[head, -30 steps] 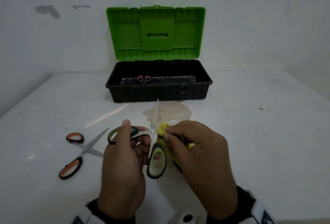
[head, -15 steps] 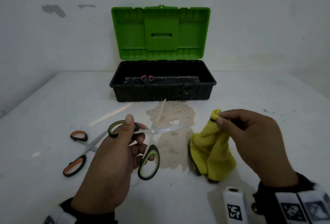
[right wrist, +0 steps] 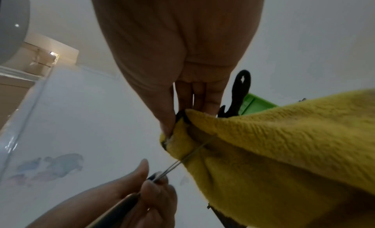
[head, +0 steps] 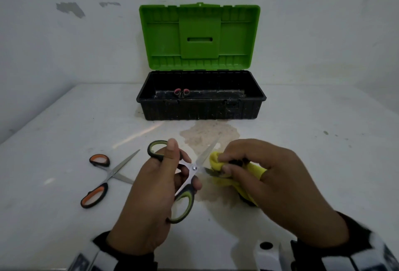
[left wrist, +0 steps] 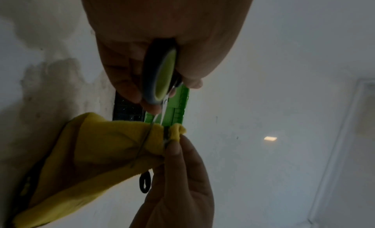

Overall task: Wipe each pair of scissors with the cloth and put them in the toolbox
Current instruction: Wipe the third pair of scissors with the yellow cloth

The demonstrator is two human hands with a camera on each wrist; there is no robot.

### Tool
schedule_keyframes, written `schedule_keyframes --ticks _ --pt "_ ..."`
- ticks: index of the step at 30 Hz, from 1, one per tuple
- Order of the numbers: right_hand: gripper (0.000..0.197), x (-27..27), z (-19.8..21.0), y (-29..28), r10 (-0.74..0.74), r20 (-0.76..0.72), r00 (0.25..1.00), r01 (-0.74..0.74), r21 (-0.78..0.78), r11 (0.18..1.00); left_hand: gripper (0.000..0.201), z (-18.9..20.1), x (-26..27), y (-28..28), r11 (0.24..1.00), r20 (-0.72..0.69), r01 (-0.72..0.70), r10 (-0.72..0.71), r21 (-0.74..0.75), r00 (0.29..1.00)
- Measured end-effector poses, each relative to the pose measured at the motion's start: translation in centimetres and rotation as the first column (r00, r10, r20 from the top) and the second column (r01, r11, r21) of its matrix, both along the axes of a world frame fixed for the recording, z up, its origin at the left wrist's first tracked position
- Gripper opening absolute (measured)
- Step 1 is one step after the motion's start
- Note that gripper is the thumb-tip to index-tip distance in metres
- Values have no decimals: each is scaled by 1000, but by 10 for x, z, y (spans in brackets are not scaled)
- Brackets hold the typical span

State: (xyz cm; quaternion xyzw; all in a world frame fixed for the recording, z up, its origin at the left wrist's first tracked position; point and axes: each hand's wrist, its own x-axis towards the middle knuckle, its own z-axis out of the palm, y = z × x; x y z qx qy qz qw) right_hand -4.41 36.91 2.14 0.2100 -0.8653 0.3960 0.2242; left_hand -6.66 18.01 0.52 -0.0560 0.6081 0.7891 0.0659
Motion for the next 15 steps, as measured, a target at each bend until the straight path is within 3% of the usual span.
schedule_keyframes --ticks 7,15 --pt "19 3 -4 -21 -51 -53 997 55 78 995 57 3 3 7 991 -88 -101 93 -90 992" --pt "26 2 -16 -30 -67 -144 987 104 264 959 56 4 6 6 985 -175 -150 133 -88 976"
